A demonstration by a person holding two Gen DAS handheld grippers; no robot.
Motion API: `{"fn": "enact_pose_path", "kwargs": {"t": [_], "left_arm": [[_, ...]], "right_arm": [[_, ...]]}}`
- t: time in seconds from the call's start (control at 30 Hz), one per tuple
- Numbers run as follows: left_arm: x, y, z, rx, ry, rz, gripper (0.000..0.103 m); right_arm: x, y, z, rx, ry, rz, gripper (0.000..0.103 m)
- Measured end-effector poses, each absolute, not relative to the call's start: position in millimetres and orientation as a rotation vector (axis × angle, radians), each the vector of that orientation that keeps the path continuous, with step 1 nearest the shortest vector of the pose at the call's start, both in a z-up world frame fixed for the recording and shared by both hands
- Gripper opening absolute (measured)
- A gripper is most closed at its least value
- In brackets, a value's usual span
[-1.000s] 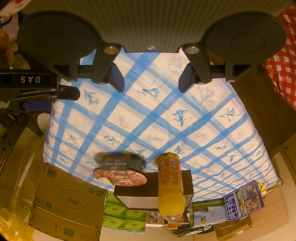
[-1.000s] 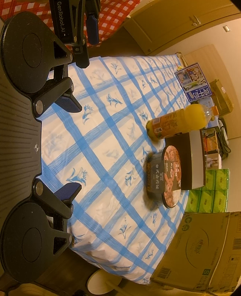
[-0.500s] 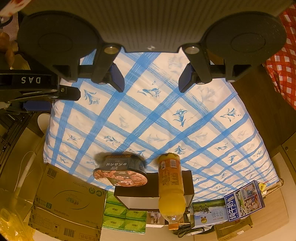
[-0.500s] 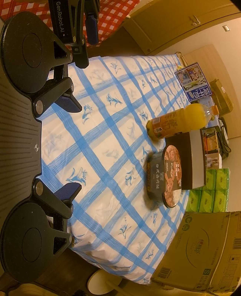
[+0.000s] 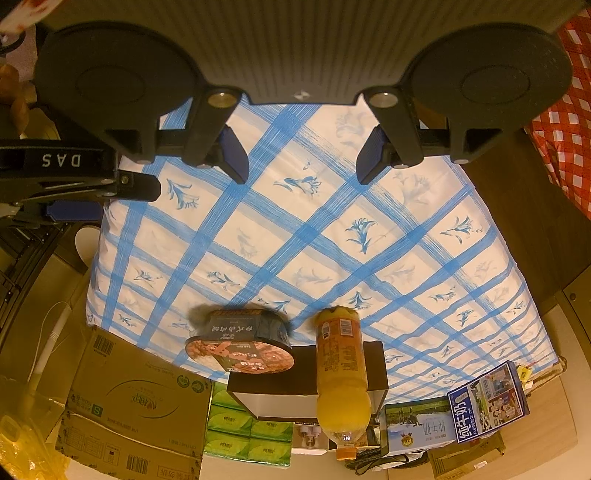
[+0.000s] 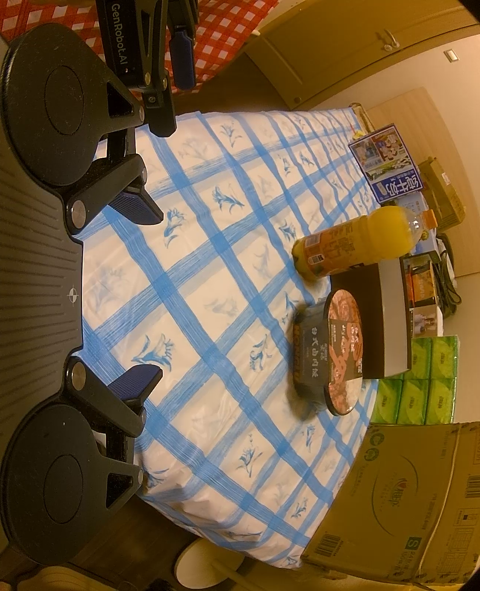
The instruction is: Organize soft objects
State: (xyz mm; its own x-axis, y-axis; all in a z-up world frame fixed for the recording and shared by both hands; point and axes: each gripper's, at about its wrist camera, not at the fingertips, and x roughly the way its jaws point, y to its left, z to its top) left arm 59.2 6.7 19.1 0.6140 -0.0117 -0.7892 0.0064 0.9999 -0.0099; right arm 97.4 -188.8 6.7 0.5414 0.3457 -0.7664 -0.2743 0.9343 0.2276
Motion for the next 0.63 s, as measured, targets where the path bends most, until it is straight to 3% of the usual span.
{"fn": "enact_pose_path", "kwargs": {"t": [0.63], "left_arm": [[60.7, 4.3, 17.8, -0.009, 0.91, -0.016, 0.062]], "right_arm": [[98.1, -188.5, 6.7, 0.085, 0.931, 0.369, 0.082]]}}
